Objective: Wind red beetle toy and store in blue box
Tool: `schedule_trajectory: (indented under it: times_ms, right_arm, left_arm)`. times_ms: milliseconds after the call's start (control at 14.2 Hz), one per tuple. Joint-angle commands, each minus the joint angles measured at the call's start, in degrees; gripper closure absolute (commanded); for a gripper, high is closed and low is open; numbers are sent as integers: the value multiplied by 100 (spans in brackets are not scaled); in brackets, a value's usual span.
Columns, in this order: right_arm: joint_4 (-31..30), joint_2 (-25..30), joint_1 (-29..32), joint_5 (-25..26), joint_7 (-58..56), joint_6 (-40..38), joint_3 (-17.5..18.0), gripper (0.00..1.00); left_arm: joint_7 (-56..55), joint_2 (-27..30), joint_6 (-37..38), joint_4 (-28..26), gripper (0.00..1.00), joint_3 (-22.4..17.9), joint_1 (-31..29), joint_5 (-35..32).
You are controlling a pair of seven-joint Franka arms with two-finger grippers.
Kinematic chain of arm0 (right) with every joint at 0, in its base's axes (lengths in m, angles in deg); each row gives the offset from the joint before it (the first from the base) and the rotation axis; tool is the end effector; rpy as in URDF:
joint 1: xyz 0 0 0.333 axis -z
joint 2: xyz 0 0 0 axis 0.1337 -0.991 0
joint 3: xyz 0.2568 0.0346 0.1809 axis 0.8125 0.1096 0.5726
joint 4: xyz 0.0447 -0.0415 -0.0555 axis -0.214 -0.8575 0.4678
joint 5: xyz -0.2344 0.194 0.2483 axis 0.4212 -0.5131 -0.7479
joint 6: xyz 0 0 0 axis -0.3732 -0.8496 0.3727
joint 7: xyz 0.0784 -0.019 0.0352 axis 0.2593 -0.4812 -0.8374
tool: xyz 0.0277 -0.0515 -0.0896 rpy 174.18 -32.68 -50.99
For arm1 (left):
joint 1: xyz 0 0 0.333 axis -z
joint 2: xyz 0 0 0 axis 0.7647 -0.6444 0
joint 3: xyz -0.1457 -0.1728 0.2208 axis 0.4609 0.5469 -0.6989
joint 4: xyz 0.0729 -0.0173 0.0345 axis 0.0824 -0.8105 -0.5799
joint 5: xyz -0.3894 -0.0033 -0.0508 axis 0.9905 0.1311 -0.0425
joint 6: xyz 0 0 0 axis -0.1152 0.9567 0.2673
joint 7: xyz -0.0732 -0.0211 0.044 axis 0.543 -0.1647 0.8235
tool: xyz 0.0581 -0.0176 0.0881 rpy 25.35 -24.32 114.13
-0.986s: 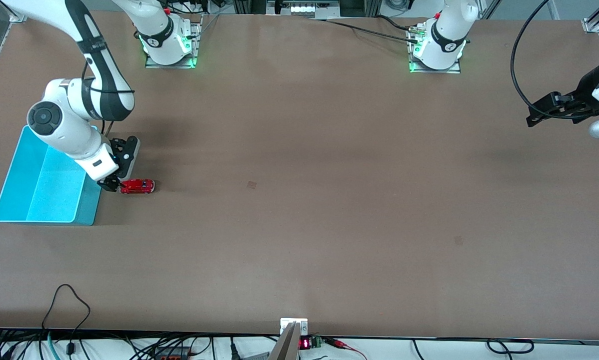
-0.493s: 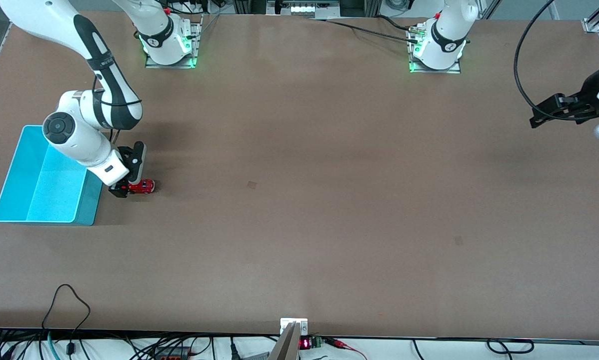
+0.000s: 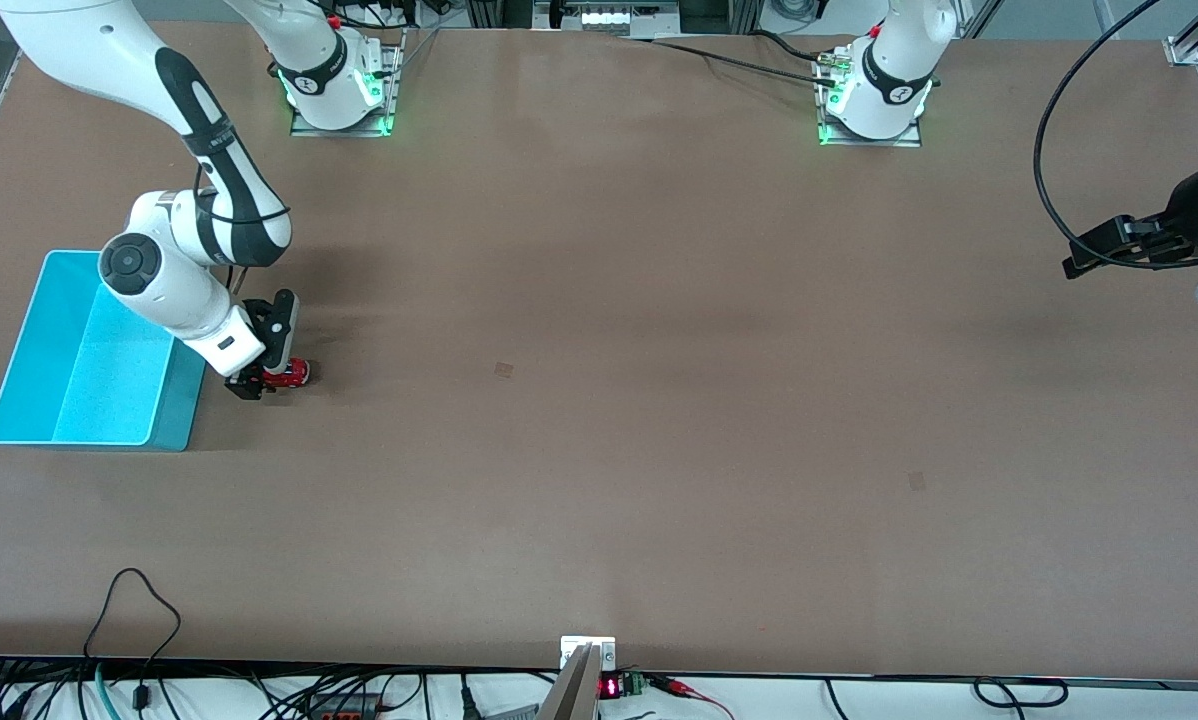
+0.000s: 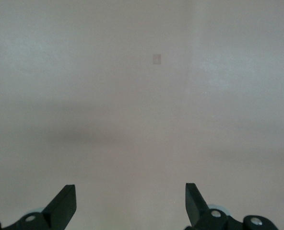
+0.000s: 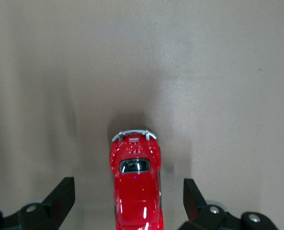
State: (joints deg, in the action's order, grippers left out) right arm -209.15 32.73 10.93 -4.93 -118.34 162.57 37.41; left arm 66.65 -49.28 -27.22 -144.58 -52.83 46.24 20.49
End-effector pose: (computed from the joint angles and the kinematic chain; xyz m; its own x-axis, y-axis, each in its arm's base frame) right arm 0.5535 -0.0031 0.2007 0.0270 0.9992 -0.0292 0.9989 -0.0258 0.0399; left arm 0.5695 0.0222 0.5991 0.9901 0.1249 -0.0643 0.1255 -0.9921 0.0053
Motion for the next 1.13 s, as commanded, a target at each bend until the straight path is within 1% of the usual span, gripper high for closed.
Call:
schedule_trajectory:
  times_ms: [0,211,352,423,493,563,634,704,775,1056]
  right_arm:
    - [7,-86,141,43,-108,157,90,0]
    - [15,-156,141,35,-108,245,90,0]
    - [24,-191,141,43,-108,245,90,0]
    - [41,-200,132,43,-108,245,90,2]
    - [42,-209,141,35,-91,245,90,24]
    - [42,-209,141,35,-91,245,90,48]
    - [42,-209,141,35,-91,245,90,68]
    - [42,-209,132,17,-82,236,90,87]
    - [42,-209,141,0,-65,236,81,100]
    - [42,-209,132,-18,-21,236,81,100]
  left_arm:
    - [130,-60,31,157,0,33,-5,132]
    - [121,-78,31,157,0,68,56,132]
    - [77,9,310,218,0,85,83,36]
    - [129,36,399,288,0,24,31,27]
    - [130,1,382,323,0,15,30,27]
    - [121,-42,365,324,0,41,48,9]
    - [121,-113,339,324,0,50,74,9]
    - [121,-165,330,324,0,59,92,9]
    - [121,-244,329,324,0,59,100,0]
    - [121,-386,329,384,0,76,109,-359]
